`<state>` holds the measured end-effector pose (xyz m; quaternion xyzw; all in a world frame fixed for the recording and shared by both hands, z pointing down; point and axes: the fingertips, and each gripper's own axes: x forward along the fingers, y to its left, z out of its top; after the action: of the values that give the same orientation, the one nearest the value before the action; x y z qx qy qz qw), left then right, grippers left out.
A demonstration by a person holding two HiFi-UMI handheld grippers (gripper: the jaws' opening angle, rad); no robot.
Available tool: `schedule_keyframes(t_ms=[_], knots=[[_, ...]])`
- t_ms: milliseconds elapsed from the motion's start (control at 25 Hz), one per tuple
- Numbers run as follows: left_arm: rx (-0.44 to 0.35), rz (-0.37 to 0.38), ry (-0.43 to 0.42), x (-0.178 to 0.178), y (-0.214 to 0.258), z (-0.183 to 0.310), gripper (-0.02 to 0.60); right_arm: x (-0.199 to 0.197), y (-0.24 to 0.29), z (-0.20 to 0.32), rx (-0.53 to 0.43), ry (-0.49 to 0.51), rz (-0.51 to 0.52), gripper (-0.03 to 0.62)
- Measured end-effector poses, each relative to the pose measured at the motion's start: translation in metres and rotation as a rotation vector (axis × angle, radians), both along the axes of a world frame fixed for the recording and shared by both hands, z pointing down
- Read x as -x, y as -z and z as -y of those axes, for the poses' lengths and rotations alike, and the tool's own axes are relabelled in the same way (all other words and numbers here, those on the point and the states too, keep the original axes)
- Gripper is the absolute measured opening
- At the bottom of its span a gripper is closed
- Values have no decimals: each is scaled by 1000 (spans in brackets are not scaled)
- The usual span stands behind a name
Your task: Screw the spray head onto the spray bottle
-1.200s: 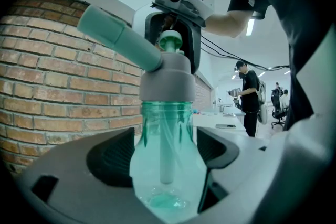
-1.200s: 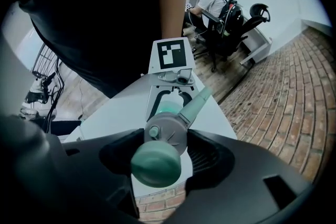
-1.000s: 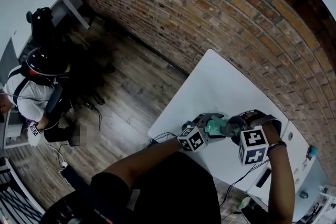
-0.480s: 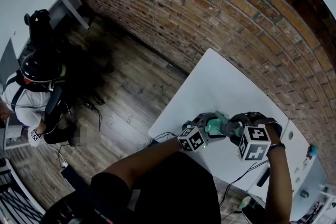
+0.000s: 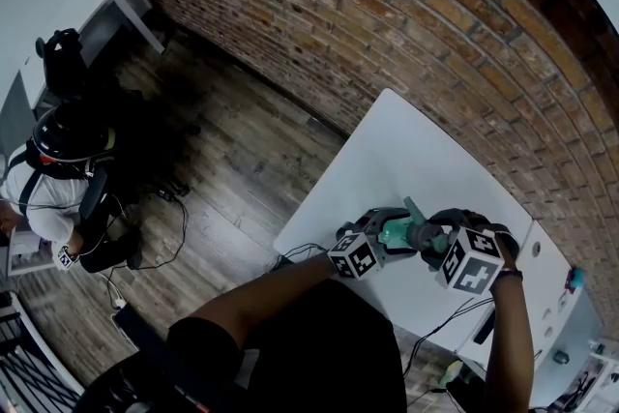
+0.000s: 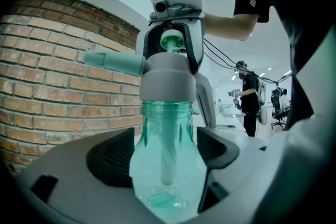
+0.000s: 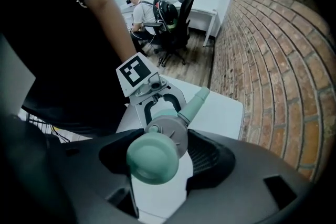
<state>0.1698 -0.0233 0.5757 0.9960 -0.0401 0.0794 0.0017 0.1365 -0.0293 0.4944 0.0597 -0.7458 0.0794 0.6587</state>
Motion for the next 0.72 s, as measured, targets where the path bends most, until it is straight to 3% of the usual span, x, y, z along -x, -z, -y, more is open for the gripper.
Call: schedule_keyframes(t_ms=[360, 720], knots=[[1, 8, -1, 0, -2, -1, 365, 0, 0, 1, -2, -88, 20, 262], [11, 4, -8, 0, 0, 0, 365, 1, 2, 1, -13, -67, 44, 262]])
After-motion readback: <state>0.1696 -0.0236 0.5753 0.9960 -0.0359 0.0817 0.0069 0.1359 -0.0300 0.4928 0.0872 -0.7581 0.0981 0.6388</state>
